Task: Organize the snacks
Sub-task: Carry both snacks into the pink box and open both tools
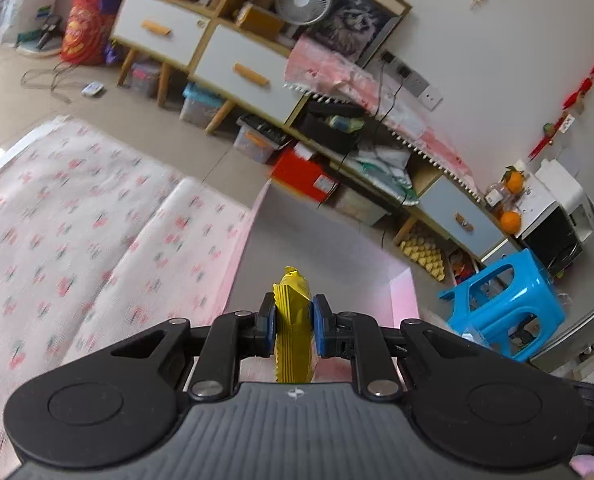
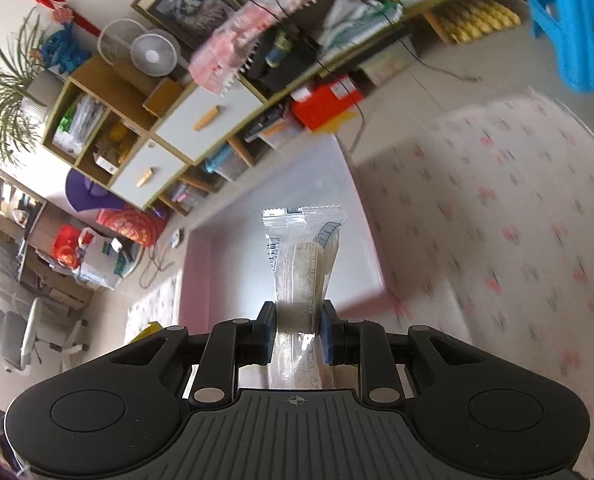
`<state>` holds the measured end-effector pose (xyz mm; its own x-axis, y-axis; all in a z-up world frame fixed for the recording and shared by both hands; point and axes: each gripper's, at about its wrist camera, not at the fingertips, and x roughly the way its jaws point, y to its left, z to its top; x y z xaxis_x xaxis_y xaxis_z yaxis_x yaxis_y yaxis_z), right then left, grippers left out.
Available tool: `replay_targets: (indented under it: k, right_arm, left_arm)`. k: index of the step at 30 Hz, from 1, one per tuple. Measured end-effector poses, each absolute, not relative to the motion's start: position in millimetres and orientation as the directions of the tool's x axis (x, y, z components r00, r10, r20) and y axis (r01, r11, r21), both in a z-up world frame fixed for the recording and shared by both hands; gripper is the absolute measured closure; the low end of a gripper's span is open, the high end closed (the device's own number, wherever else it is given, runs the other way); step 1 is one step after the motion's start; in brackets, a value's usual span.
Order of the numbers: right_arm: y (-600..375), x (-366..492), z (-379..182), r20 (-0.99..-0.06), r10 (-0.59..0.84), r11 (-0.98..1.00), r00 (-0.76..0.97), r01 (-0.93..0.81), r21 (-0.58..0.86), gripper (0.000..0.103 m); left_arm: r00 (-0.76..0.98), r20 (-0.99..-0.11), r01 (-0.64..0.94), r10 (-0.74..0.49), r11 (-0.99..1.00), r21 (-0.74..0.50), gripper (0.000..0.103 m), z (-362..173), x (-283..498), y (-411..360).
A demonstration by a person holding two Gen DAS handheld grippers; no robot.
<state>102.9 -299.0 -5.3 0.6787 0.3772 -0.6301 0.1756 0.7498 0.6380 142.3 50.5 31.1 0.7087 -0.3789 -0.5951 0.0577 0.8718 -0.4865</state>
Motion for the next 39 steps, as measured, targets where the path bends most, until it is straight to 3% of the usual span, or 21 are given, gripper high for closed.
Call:
replay_targets:
  k: [5, 9, 14, 31, 39]
  right_arm:
    - [-298, 142, -8, -0.590, 0.344, 0.789, 0.731, 0.115, 0.603, 0.081]
    - [-299, 166, -22, -0.586, 0.306, 0.819, 0.750, 0.106, 0.564, 0.081]
    - [-292, 183, -37, -0.592, 0.294, 0.850, 0.750, 0.078, 0.521, 0.081]
    - [-267, 170, -54, -0.767, 0.250, 0.946, 0.591, 0.019, 0.324, 0.083]
    - [-262, 161, -54, -0.841, 0.205, 0.969, 0.501, 0.020, 0.248, 0.088]
  left_arm:
    - [0.765, -0.512, 0.189, -0.391, 0.896, -0.401, 0.087, 21, 166, 31]
    - [0.773, -0.499, 0.241, -0.392, 0.909, -0.341, 0.087, 9, 177, 20]
    - [0.761, -0.527, 0.268, -0.378, 0.923, -0.275, 0.086, -4, 175, 17]
    - [0.585, -0.681, 0.264, -0.441, 0.897, -0.354, 0.087, -10, 162, 35]
    - [0.490, -0.746, 0.211, -0.452, 0.891, -0.401, 0.087, -9, 160, 37]
